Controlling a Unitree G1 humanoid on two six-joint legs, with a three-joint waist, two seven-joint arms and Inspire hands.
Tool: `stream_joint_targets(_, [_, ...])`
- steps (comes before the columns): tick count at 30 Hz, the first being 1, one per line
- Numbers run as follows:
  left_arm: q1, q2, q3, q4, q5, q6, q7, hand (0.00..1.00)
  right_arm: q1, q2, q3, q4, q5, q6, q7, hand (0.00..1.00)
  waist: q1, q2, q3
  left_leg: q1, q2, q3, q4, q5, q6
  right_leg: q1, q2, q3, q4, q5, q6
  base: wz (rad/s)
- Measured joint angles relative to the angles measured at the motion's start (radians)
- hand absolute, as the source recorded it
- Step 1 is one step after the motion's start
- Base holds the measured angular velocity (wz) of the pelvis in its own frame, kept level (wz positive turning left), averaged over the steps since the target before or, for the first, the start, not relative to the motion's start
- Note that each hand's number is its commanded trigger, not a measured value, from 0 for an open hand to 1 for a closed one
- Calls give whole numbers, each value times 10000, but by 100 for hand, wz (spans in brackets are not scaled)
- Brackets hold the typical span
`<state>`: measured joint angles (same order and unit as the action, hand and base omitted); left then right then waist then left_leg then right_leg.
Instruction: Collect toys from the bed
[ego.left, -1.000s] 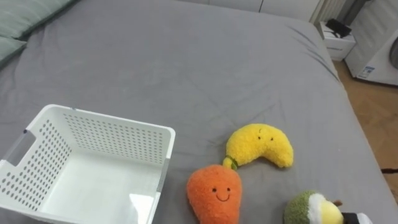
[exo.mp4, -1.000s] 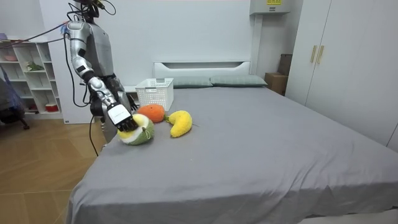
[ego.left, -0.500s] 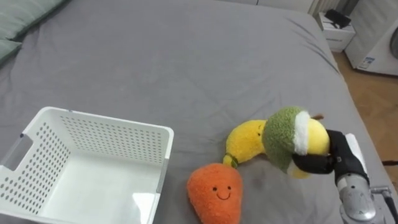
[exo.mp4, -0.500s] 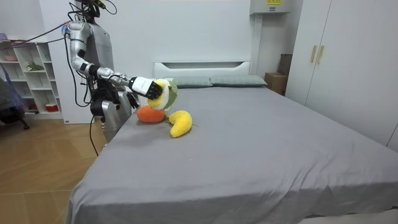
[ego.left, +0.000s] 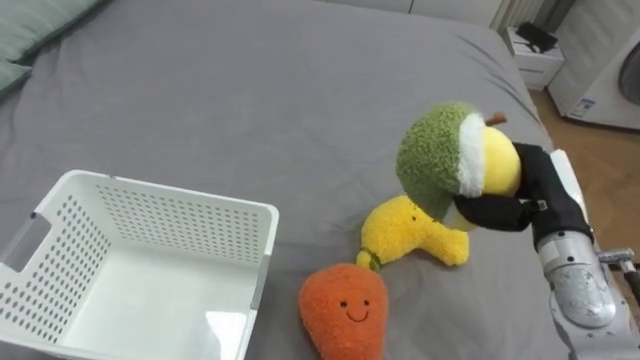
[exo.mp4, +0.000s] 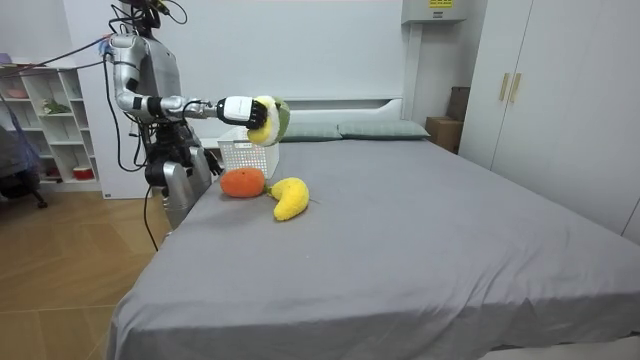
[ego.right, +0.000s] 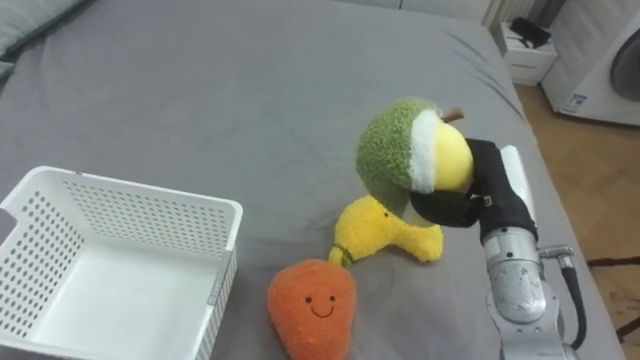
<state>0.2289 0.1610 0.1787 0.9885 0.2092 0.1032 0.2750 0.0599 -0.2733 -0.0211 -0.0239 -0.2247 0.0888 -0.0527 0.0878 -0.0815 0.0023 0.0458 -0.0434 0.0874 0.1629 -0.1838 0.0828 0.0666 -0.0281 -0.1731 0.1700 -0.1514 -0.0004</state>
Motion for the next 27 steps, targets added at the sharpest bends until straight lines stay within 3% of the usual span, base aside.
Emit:
stream_joint_targets(5, [-179, -174, -79, 43, 33, -3, -9, 0, -129, 4, 458, -772, -431, 73, 482, 100, 173, 34, 78, -52, 0, -11, -16, -1, 1, -52, 6, 33, -5, 0, 0, 0])
stream_joint_targets(9, [-263, -191, -55, 70, 224, -31, -25, 0, -222, 4, 655, -1578, -425, 108, 863, 100, 463, 46, 73, -187, -5, -73, 29, 2, -1, -156, 2, -43, -20, 1, -1, 5])
stream_joint_targets(14, [-462, -187, -269, 517, 224, -4, -21, 0, -851, 51, 1601, -1927, -495, 145, 1350, 100, 715, 12, 43, -175, -14, -170, 43, 5, 1, -118, -13, -220, -36, 1, -1, 6])
stream_joint_targets(20, [-514, -180, -369, 523, 207, 141, -27, 0, -1239, 142, 2679, -1925, -567, 548, 1899, 100, 1077, -86, -15, -185, -27, -247, 32, 12, 6, -97, -31, -298, -34, 0, 0, 4])
stream_joint_targets(24, [-554, -179, -387, 518, 190, 173, -24, 0, -1471, 231, 3002, -1927, -496, 618, 2120, 100, 1278, -121, 11, -247, -41, -350, 42, 21, 7, -77, -44, -402, -38, 0, 0, 7])
stream_joint_targets(27, [-744, -184, -658, 516, 192, 199, -51, 0, -1652, 550, 3558, -1925, -542, 783, 2454, 100, 1432, -191, -13, -285, -55, -466, 51, 22, 5, -57, -47, -478, -41, 1, -1, 9])
